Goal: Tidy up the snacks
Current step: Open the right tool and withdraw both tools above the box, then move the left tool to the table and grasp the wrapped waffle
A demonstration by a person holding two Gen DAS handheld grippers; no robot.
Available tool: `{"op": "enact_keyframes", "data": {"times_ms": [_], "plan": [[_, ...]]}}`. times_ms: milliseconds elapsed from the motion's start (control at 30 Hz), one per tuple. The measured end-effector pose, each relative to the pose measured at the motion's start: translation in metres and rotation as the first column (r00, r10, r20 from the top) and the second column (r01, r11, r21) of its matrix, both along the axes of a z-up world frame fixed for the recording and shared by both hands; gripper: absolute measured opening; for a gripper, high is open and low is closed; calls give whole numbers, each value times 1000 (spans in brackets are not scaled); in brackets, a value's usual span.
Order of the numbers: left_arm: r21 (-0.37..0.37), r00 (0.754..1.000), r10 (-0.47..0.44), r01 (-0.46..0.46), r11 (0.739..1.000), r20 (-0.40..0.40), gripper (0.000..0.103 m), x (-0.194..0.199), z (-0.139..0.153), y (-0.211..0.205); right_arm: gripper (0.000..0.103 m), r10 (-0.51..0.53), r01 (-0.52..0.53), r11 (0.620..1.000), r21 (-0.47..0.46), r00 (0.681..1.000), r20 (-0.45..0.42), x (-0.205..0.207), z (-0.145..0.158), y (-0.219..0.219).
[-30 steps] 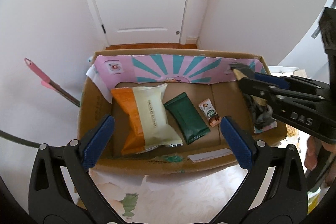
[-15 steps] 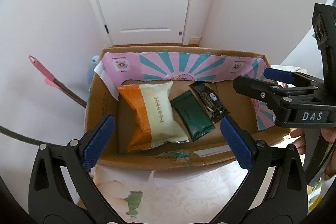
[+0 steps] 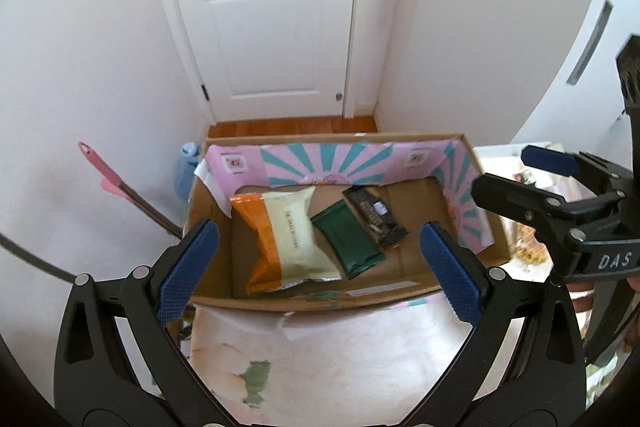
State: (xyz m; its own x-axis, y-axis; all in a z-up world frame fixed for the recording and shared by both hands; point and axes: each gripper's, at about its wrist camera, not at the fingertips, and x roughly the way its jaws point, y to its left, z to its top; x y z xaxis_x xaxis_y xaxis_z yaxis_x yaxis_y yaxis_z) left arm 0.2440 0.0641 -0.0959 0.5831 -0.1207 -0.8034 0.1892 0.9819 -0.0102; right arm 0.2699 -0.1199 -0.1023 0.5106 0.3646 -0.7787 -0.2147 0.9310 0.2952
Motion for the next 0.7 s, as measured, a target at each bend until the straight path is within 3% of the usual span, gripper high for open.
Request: {"op": "enact_keyframes", "data": {"times_ms": [500, 700], "plan": [[-48, 997, 7, -3, 999, 78, 101, -91, 33, -99, 102, -10, 20, 998, -54, 984, 180, -111, 73, -110], [-51, 997, -32, 36, 998, 70, 101, -122, 26, -154, 102, -51, 69, 994, -79, 975, 214, -152, 79, -167]]}}
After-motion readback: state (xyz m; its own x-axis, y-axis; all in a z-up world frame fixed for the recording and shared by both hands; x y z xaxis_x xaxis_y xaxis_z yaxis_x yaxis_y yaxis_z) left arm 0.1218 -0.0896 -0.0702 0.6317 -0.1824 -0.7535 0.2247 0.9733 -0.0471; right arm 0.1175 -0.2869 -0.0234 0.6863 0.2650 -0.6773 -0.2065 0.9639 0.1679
